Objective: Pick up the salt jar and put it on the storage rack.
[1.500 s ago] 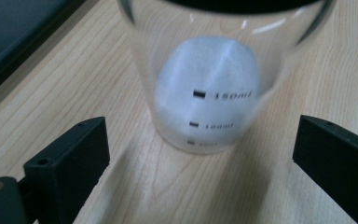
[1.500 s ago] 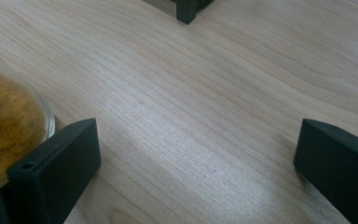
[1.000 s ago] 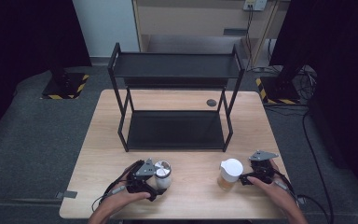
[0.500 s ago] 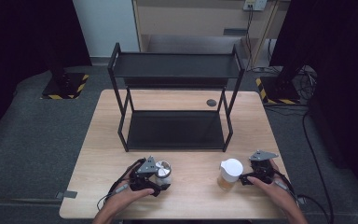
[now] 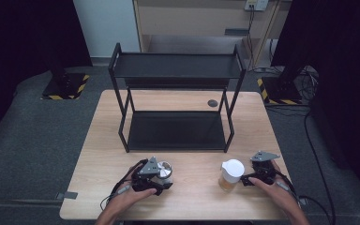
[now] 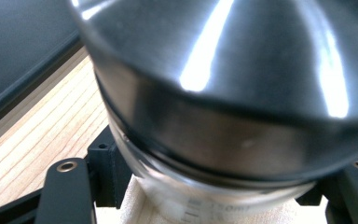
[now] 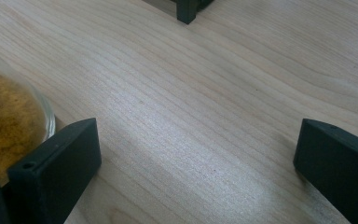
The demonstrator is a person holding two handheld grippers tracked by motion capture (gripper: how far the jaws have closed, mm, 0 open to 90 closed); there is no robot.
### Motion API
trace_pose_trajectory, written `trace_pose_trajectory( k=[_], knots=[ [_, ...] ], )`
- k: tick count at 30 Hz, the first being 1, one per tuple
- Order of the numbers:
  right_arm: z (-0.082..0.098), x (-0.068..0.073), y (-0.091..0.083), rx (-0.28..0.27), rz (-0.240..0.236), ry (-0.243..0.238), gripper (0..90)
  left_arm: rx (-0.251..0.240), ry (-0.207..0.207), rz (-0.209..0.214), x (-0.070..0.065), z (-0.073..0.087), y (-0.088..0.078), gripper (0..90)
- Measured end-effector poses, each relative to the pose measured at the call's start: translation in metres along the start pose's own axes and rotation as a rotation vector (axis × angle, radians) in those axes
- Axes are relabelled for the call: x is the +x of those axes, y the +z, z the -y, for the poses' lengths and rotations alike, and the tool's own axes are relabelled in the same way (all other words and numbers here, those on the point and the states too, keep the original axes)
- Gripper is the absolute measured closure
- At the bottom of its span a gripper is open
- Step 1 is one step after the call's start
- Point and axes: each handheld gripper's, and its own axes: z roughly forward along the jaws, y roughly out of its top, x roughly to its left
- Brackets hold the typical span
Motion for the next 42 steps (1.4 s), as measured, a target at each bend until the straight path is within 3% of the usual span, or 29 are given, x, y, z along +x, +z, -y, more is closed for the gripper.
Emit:
trace_pose_trajectory(
  k=[8, 21, 31, 42],
  knots=[
    [0.0, 0.0, 0.0, 0.0, 0.0, 0.0, 1.4, -0.019, -0.008, 0.012, 0.004, 0.002, -0.006, 29.6],
    [0.0, 0.0, 0.0, 0.0, 0.0, 0.0, 1.4, -0.023, 0.022, 0.004, 0.005, 0.002, -0.016, 29.7],
    [0.0, 0.0, 0.0, 0.0, -0.001, 0.0, 1.5, -0.028, 0.019, 0.018, 0.015, 0.007, -0.027, 29.7],
    [0.0, -0.001, 0.0, 0.0, -0.003, -0.002, 1.6, -0.053, 0.032, 0.038, 0.036, 0.001, -0.037, 29.8]
  ],
)
